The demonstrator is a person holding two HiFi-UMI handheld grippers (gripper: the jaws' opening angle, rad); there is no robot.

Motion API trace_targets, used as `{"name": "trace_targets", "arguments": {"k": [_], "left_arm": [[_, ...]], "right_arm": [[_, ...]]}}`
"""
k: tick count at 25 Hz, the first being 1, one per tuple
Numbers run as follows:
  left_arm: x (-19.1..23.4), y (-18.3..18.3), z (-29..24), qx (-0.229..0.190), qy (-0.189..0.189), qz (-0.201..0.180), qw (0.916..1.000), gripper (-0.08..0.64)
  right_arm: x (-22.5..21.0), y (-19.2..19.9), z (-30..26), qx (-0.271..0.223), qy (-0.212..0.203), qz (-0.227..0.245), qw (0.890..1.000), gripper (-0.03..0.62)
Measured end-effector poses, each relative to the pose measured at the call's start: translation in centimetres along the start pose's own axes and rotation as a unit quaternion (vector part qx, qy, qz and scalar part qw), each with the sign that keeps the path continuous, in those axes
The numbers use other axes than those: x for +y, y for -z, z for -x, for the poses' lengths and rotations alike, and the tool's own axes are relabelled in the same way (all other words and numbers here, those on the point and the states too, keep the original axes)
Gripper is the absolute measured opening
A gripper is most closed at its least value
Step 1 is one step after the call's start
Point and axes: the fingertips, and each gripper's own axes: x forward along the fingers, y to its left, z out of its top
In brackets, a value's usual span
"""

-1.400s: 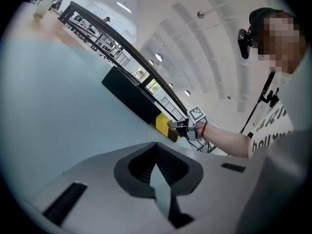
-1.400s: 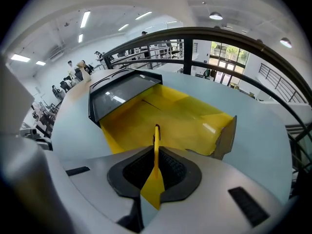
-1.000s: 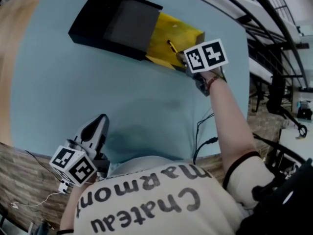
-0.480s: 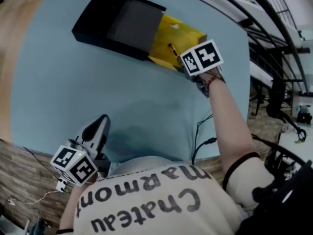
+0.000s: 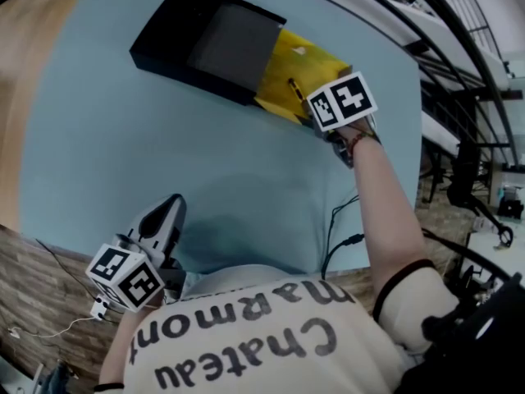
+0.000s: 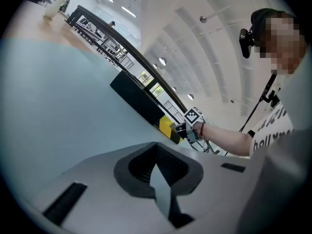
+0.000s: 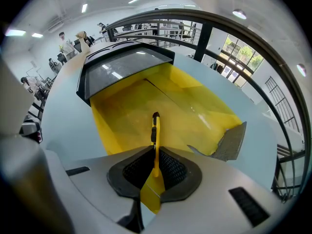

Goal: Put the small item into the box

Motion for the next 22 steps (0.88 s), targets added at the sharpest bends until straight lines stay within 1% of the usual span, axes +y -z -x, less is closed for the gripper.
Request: {"name": "trace_targets", "arguments": {"k": [7,16,22], "left_arm": [[0.1,0.3,0.6,-0.002,-0.005,0.000,1.0000,0.003],[0.3,0.3,1.8,-0.011,-0.015,-0.001,0.9998,0.003],[0.1,0.4,2.7,-0.018,-0.017,0.000,0.9997,0.003]], "right_arm": [[-0.1,-0.2,-0.1,-0.003,0.003,0.002,1.000,0.052],[-0.2,-0.2,-0.1,-0.006,0.002,-0.013,1.000,0.053],[-0.4,-0.2,0.0,-0.009,0.018,-0.015,1.000,0.054]]}}
